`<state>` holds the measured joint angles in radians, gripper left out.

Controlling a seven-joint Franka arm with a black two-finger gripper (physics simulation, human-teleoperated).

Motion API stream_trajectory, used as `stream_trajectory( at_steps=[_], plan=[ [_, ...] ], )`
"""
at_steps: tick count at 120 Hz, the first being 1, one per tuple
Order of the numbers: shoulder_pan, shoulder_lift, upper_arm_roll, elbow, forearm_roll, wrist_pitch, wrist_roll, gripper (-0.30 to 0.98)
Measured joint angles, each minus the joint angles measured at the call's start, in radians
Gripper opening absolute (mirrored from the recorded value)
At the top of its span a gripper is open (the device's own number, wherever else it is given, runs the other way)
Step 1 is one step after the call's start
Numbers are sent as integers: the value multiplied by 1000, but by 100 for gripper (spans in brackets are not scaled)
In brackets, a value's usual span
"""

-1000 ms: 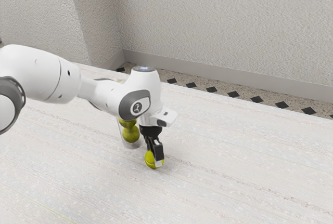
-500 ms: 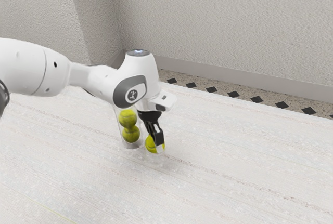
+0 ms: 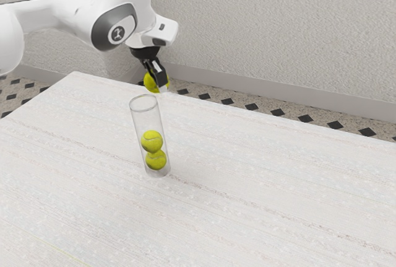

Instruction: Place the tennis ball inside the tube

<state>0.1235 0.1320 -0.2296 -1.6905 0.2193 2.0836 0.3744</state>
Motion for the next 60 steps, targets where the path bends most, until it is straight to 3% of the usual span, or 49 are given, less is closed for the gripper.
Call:
stream_trajectory(
  at_steps=[21, 60],
  plan=[
    [28, 11, 6, 7, 15, -44, 0, 16],
    [32, 85, 39, 69, 18, -78, 25, 46]
  ],
)
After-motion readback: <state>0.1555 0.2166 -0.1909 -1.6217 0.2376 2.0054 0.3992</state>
